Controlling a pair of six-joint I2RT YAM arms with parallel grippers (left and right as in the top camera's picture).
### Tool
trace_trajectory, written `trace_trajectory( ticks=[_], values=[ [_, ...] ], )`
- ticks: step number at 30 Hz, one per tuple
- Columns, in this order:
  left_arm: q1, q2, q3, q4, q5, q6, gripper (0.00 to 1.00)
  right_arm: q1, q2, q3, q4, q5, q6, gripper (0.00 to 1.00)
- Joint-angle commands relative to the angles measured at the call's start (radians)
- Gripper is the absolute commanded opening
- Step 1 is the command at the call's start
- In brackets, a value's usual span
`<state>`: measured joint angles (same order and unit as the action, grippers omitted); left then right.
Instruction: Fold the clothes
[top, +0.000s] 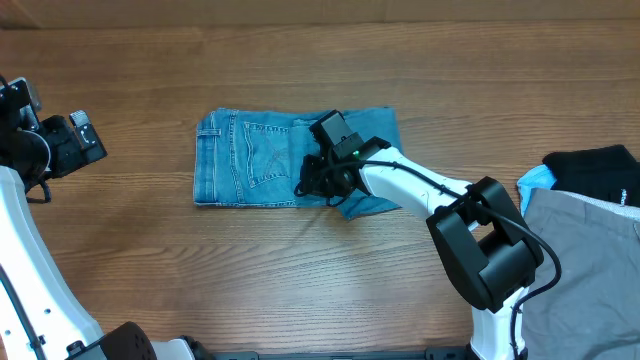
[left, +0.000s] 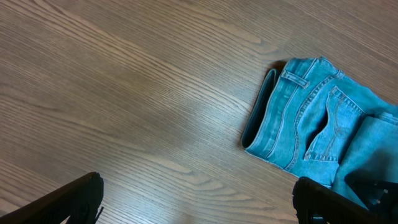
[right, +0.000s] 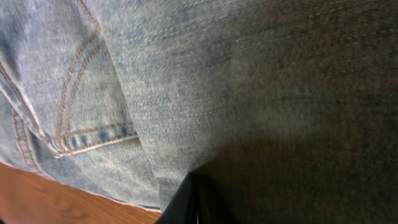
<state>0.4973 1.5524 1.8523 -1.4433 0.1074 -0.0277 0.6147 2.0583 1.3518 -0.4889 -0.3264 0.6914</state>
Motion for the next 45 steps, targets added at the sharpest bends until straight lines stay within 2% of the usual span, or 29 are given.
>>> trace_trajectory(
  ticks=[1, 2, 7, 9, 11, 12, 14, 15, 17, 19, 21, 23, 25, 28, 37, 43, 45],
  values=[
    [0.000, -0.004, 0.014, 0.013, -0.006, -0.018, 1.00, -0.022, -0.013, 0.006, 0.008, -0.044, -0.032, 0.12],
    [0.000, -0.004, 0.014, 0.058, -0.006, -0.018, 1.00, -0.039, -0.050, 0.016, 0.003, -0.089, -0.069, 0.17],
    [0.000, -0.004, 0.014, 0.092, -0.002, -0.034, 1.00, -0.078, -0.215, 0.032, -0.075, -0.117, -0.150, 0.20],
    [0.000, -0.004, 0.014, 0.079, 0.011, -0.092, 1.00, -0.089, -0.284, 0.032, -0.111, -0.075, -0.152, 0.22],
    [-0.001, -0.003, 0.012, 0.086, 0.119, -0.184, 1.00, -0.116, -0.349, 0.032, -0.146, -0.045, -0.184, 0.22],
    [-0.003, -0.001, 0.009, 0.087, 0.141, -0.177, 1.00, -0.125, -0.365, 0.032, -0.154, -0.036, -0.188, 0.23],
    [-0.020, 0.004, -0.014, 0.087, 0.188, -0.131, 0.93, -0.160, -0.411, 0.032, -0.178, -0.026, -0.198, 0.24],
    [-0.029, 0.008, -0.029, 0.087, 0.190, -0.130, 1.00, -0.174, -0.427, 0.032, -0.190, -0.026, -0.198, 0.24],
    [-0.047, 0.028, -0.088, 0.103, 0.200, -0.109, 1.00, -0.209, -0.458, 0.032, -0.223, -0.026, -0.199, 0.24],
    [-0.061, 0.058, -0.179, 0.140, 0.293, 0.000, 1.00, -0.249, -0.482, 0.032, -0.259, -0.026, -0.199, 0.25],
    [-0.062, 0.116, -0.296, 0.185, 0.393, 0.006, 1.00, -0.300, -0.497, 0.032, -0.310, -0.027, -0.199, 0.27],
    [-0.062, 0.195, -0.393, 0.245, 0.440, 0.008, 0.96, -0.330, -0.497, 0.030, -0.366, -0.026, -0.217, 0.28],
    [-0.062, 0.242, -0.431, 0.291, 0.462, 0.017, 0.96, -0.343, -0.497, 0.030, -0.400, -0.022, -0.256, 0.28],
    [-0.066, 0.356, -0.465, 0.380, 0.548, 0.112, 1.00, -0.361, -0.496, 0.030, -0.450, 0.024, -0.300, 0.29],
    [-0.180, 0.592, -0.474, 0.545, 0.587, 0.166, 0.97, -0.361, -0.496, 0.029, -0.454, 0.046, -0.299, 0.30],
    [-0.218, 0.669, -0.474, 0.624, 0.573, 0.161, 0.96, -0.361, -0.496, 0.029, -0.464, 0.045, -0.299, 0.30],
    [-0.218, 0.687, -0.474, 0.649, 0.554, 0.154, 0.93, -0.361, -0.496, 0.029, -0.467, 0.045, -0.298, 0.30]
  ],
)
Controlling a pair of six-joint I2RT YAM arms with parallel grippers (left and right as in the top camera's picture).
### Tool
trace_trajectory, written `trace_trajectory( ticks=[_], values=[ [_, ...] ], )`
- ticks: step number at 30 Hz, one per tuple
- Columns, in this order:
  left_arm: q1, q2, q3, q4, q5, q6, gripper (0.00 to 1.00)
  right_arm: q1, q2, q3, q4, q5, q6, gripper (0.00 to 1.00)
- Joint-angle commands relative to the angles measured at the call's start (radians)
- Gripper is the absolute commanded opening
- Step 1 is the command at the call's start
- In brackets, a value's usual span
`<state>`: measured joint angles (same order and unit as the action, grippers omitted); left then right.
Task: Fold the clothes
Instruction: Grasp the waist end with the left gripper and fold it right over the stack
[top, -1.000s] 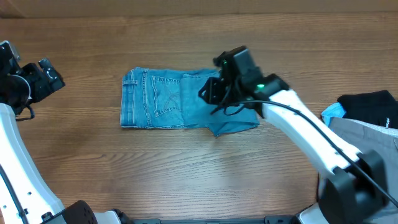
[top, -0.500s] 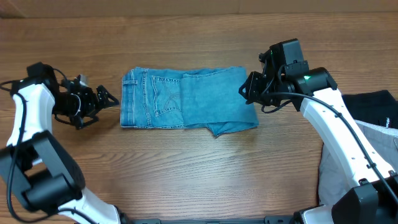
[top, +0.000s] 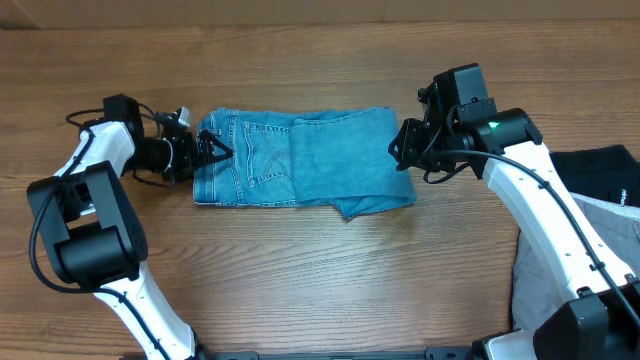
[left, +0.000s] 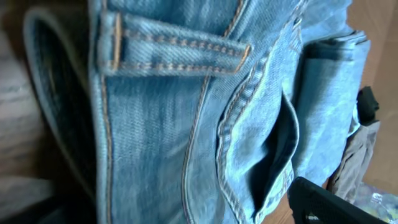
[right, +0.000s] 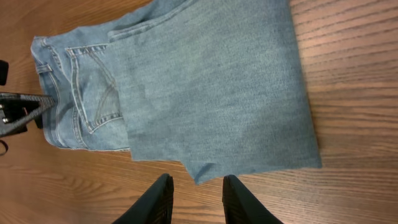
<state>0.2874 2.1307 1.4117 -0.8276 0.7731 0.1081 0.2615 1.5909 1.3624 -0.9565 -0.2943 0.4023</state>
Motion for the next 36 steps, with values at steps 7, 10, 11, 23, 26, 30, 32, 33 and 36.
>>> trace_trajectory(
  ticks=[7, 10, 11, 23, 26, 30, 32, 33, 36],
  values=[
    [-0.002, 0.119, -0.031, 0.027, -0.112, 0.000, 0.09, -0.008, -0.028, 0.019, 0.000, 0.013, -0.006, 0.30],
    [0.032, 0.111, 0.047, -0.109, -0.150, 0.000, 0.04, -0.008, -0.028, 0.019, -0.004, 0.013, -0.006, 0.30],
    [0.049, 0.104, 0.095, -0.177, -0.181, 0.000, 0.04, -0.008, -0.028, 0.019, -0.008, 0.012, -0.006, 0.30],
    [0.076, -0.113, 0.684, -0.668, -0.361, -0.016, 0.04, -0.008, -0.028, 0.019, -0.005, 0.006, -0.006, 0.31],
    [-0.051, -0.152, 0.694, -0.684, -0.439, -0.055, 0.04, -0.008, -0.028, 0.019, 0.004, 0.006, -0.006, 0.31],
    [-0.277, -0.101, 0.665, -0.674, -0.492, -0.148, 0.04, -0.008, -0.028, 0.019, 0.000, 0.006, -0.006, 0.31],
    [-0.395, -0.049, 0.644, -0.652, -0.525, -0.196, 0.09, -0.008, -0.028, 0.019, -0.008, 0.006, -0.006, 0.32],
    [-0.437, -0.025, 0.639, -0.650, -0.560, -0.230, 0.10, -0.008, -0.028, 0.019, -0.013, 0.006, -0.006, 0.32],
    [-0.557, 0.068, 0.637, -0.652, -0.635, -0.304, 0.13, -0.008, -0.028, 0.019, -0.031, 0.006, -0.006, 0.34]
  ],
)
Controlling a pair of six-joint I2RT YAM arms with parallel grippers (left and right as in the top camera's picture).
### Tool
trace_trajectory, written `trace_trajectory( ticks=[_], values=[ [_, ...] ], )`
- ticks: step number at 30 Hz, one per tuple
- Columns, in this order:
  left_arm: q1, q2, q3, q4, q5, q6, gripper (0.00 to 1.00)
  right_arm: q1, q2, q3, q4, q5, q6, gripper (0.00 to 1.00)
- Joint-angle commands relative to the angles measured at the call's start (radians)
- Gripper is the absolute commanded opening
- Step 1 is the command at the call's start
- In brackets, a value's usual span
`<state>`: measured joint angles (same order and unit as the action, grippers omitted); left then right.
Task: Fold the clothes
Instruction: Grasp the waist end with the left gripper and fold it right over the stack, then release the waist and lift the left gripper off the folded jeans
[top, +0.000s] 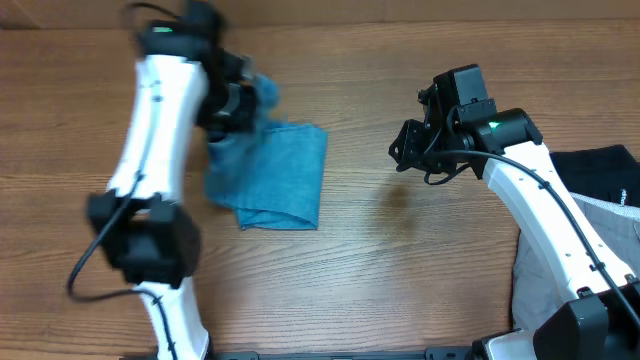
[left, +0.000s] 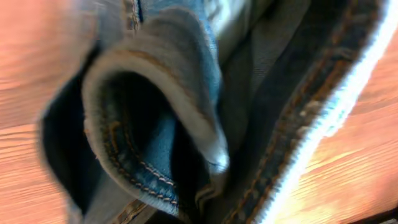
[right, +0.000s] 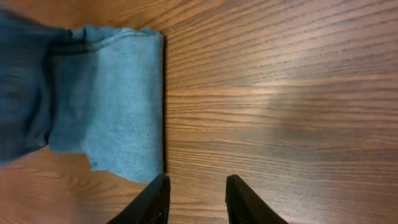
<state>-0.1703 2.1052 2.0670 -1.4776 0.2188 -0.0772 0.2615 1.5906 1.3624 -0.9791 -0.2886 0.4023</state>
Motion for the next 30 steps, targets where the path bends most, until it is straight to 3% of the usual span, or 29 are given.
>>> trace_trajectory(
  ticks=[1, 3, 5, 6, 10, 15, 18, 21, 23, 25, 26, 30],
  values=[
    [-0.127, 0.118, -0.018, -0.002, -0.082, -0.130, 0.13, -0.008, -0.028, 0.019, -0.012, 0.001, -0.006, 0.34],
    [-0.169, 0.158, -0.018, -0.002, -0.081, -0.165, 0.14, -0.008, -0.028, 0.019, -0.020, 0.002, -0.006, 0.34],
    [-0.212, 0.196, -0.018, -0.003, -0.074, -0.210, 0.39, -0.008, -0.028, 0.019, -0.023, 0.008, -0.006, 0.34],
    [-0.225, 0.202, -0.018, -0.008, -0.064, -0.213, 0.43, -0.008, -0.028, 0.019, -0.023, 0.008, -0.007, 0.35],
    [-0.230, 0.197, 0.025, -0.072, -0.069, -0.216, 0.51, -0.008, -0.028, 0.019, -0.022, 0.008, -0.006, 0.43],
    [-0.136, 0.145, 0.227, -0.213, -0.059, -0.215, 0.61, 0.003, -0.028, 0.018, 0.000, 0.002, -0.008, 0.44],
    [-0.090, 0.094, 0.286, -0.212, -0.016, -0.200, 0.69, 0.036, -0.027, 0.003, 0.068, -0.082, -0.016, 0.44],
    [-0.069, 0.058, 0.295, -0.212, -0.028, -0.200, 0.62, 0.088, -0.023, -0.031, 0.167, -0.100, -0.013, 0.44],
    [-0.067, 0.057, 0.286, -0.212, -0.051, -0.195, 0.30, 0.122, -0.008, -0.047, 0.230, -0.037, 0.048, 0.44],
    [-0.069, 0.060, 0.265, -0.212, -0.068, -0.193, 0.10, 0.139, 0.009, -0.063, 0.302, -0.055, 0.047, 0.44],
    [-0.069, 0.061, 0.247, -0.212, -0.082, -0.193, 0.05, 0.150, 0.025, -0.074, 0.344, -0.068, 0.047, 0.43],
    [-0.056, 0.061, 0.106, -0.178, -0.098, -0.196, 0.04, 0.198, 0.148, -0.094, 0.465, -0.216, 0.047, 0.36]
  ],
)
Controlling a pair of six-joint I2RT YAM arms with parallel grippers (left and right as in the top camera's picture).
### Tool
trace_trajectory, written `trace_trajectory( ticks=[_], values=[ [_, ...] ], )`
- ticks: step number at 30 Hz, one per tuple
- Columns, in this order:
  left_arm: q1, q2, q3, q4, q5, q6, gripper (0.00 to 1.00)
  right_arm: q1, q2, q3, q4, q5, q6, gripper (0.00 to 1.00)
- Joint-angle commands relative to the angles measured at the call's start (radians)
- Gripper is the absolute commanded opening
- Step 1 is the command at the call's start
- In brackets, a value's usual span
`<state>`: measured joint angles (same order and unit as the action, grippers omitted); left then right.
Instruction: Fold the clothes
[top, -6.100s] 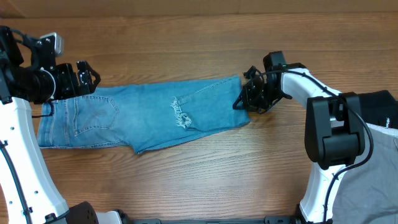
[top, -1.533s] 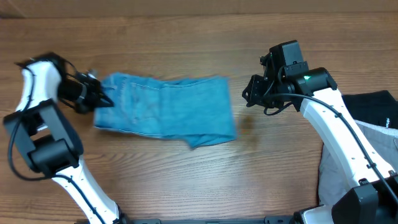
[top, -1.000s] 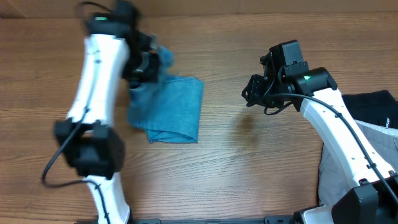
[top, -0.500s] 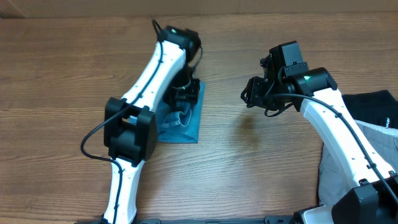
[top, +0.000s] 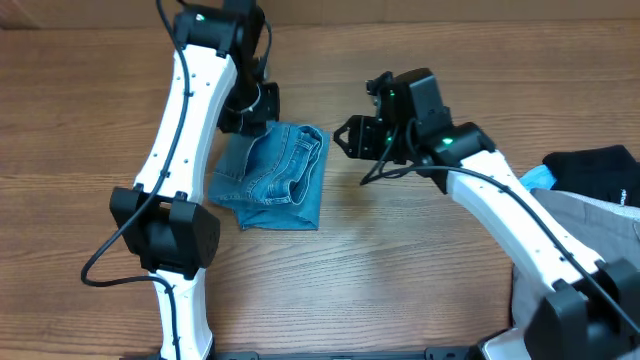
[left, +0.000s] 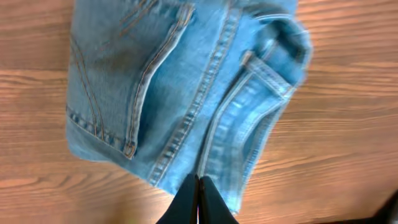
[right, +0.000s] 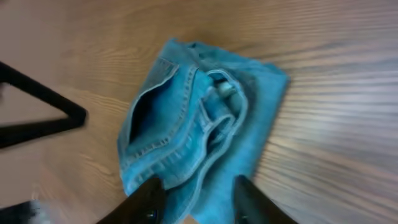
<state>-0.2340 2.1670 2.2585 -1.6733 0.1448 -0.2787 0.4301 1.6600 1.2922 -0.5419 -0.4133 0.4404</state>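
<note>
Light-blue jeans (top: 270, 175) lie on the wooden table as a short folded bundle, waistband and back pocket (left: 118, 74) on top. My left gripper (top: 252, 118) hovers just past the bundle's far edge. In the left wrist view that gripper (left: 199, 183) is shut, its fingers pressed together over the denim with nothing in them. My right gripper (top: 345, 138) is open, just right of the bundle's far right corner. Seen from the right wrist, it (right: 198, 196) looks down on the jeans (right: 199, 124) with nothing between its fingers.
A pile of other clothes sits at the table's right edge: a black garment (top: 600, 170), a grey one (top: 585, 260) and a bit of light blue cloth (top: 535, 180). The left arm (top: 185, 150) arches over the table's left half.
The waistband end that my left gripper held raised now lies on top of the folded legs. The left gripper has let go and is shut and empty. The right gripper moved left towards the bundle.
First my right gripper pressed on the legs folded over the long jeans, with the left arm far off. Then the right gripper stood open at the right end and the left was at the waistband. Then the left held the waistband lifted rightwards. Now the jeans are a compact bundle.
</note>
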Motion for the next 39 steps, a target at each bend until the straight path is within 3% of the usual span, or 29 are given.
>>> trace_trajectory(
  ticks=[1, 6, 7, 11, 14, 17, 19, 25, 27, 28, 30, 32, 35, 39],
  values=[
    [0.008, -0.001, -0.122, 0.028, -0.021, 0.005, 0.04, 0.042, 0.113, -0.024, 0.045, -0.093, 0.009, 0.36],
    [0.004, -0.001, -0.346, 0.134, -0.005, -0.034, 0.04, 0.089, 0.271, -0.024, 0.154, -0.121, 0.035, 0.34],
    [0.003, -0.001, -0.423, 0.197, 0.036, -0.033, 0.04, 0.098, 0.316, -0.024, 0.183, -0.116, 0.036, 0.29],
    [0.003, -0.001, -0.595, 0.313, 0.105, -0.033, 0.04, 0.087, 0.385, -0.024, 0.129, 0.030, 0.164, 0.17],
    [0.004, -0.001, -0.662, 0.359, 0.111, -0.033, 0.05, 0.064, 0.393, -0.024, 0.077, 0.121, 0.179, 0.15],
    [0.003, -0.001, -0.678, 0.378, 0.108, -0.032, 0.08, 0.035, 0.392, -0.023, 0.060, 0.106, 0.172, 0.29],
    [0.004, -0.004, -0.677, 0.385, 0.111, -0.032, 0.09, -0.012, 0.374, -0.021, 0.057, -0.081, 0.081, 0.42],
    [0.005, -0.050, -0.580, 0.328, 0.119, -0.008, 0.15, -0.072, 0.223, -0.021, -0.017, -0.458, -0.051, 0.44],
    [0.005, -0.096, -0.492, 0.308, 0.118, 0.005, 0.23, -0.049, 0.187, -0.021, -0.057, -0.486, -0.056, 0.44],
    [0.005, -0.117, -0.459, 0.309, 0.116, 0.012, 0.33, -0.026, 0.186, -0.021, -0.073, -0.480, -0.054, 0.44],
    [0.007, -0.167, -0.384, 0.323, 0.085, 0.014, 0.54, 0.009, 0.194, -0.022, -0.084, -0.354, 0.005, 0.44],
    [0.006, -0.189, -0.358, 0.336, 0.058, 0.014, 0.63, 0.027, 0.198, -0.022, -0.055, -0.223, 0.032, 0.43],
    [0.006, -0.222, -0.341, 0.339, 0.055, 0.054, 0.64, 0.044, 0.199, -0.023, 0.045, 0.015, 0.076, 0.33],
    [0.006, -0.224, -0.341, 0.272, 0.039, 0.078, 0.60, 0.044, 0.202, -0.023, 0.109, 0.114, 0.114, 0.36]
  ],
)
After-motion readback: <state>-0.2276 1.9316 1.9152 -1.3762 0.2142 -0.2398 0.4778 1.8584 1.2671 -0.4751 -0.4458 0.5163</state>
